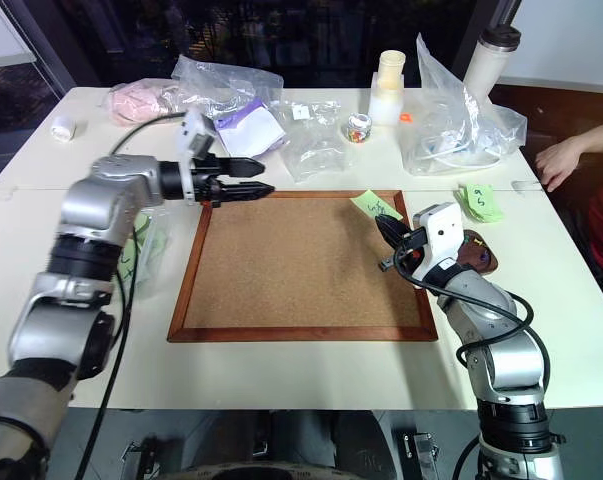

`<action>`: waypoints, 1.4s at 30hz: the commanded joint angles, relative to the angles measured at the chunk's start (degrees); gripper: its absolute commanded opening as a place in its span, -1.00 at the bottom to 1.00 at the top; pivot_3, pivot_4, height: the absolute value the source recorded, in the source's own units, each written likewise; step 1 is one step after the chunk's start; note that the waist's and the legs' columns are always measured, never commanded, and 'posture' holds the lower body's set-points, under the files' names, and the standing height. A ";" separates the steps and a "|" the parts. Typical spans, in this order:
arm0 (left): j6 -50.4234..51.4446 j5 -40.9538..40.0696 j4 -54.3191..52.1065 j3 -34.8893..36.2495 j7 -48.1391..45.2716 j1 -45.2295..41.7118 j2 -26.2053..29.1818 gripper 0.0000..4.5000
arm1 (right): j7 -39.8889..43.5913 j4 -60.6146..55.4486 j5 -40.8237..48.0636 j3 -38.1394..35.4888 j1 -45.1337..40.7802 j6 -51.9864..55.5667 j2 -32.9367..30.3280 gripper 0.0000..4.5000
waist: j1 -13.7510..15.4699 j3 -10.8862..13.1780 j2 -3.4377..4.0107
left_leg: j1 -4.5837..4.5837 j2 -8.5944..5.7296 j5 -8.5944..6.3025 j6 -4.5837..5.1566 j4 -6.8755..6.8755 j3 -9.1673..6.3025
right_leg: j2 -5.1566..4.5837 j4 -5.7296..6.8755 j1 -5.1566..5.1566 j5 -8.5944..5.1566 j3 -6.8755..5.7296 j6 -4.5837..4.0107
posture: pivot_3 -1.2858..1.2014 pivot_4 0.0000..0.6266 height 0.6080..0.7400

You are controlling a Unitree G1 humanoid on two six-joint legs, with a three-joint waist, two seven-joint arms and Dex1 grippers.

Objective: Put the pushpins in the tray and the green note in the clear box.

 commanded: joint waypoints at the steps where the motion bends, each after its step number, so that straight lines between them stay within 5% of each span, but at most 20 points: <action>1: 1.22 -1.22 8.57 2.55 2.62 -6.02 -4.63 0.98 | 1.21 -0.23 -0.52 -0.38 -1.72 -1.98 -1.30 -1.00 | -0.03 0.14 -0.11 | 0.00 0.00 0.00 0.00 0.01 -0.01 | 0.01 0.02 -0.01 0.00 -0.01 0.00 | 0.03 -0.52 0.91; 9: 22.10 -11.14 26.94 16.17 15.80 -16.22 -17.99 0.98 | 2.69 -0.25 -1.07 -0.51 -2.45 -2.59 -3.27 -1.00 | -0.33 0.29 -0.26 | -0.04 0.00 -0.02 0.04 -0.02 -0.08 | 0.03 0.03 -0.04 -0.03 -0.02 0.06 | 0.03 -0.52 0.91; 20: 19.25 -11.36 33.37 20.65 21.93 -15.01 -26.54 0.98 | 2.08 -1.63 -2.08 0.41 -2.97 -2.59 -2.97 -1.00 | -0.16 0.30 -0.25 | -0.03 -0.01 0.07 -0.13 -0.02 -0.06 | 0.01 0.09 -0.07 -0.03 -0.02 0.06 | 0.03 -0.52 0.91; 30: 16.41 -10.66 34.62 23.53 24.48 -15.26 -23.06 0.98 | 1.88 -1.82 -1.93 -0.46 -1.95 -2.31 -3.34 -1.00 | -0.26 0.30 -0.25 | -0.01 -0.02 0.14 -0.25 -0.03 -0.07 | 0.02 0.11 -0.07 -0.03 -0.02 0.06 | 0.03 -0.52 0.91; 42: 29.27 -11.56 22.92 21.48 25.18 -10.57 -18.25 0.98 | 2.29 0.03 -1.94 -0.50 -2.11 -2.81 -3.18 -1.00 | -0.10 0.29 -0.24 | 0.00 -0.03 0.28 -0.49 -0.03 -0.06 | -0.02 0.13 -0.05 -0.03 -0.02 0.06 | 0.03 -0.52 0.91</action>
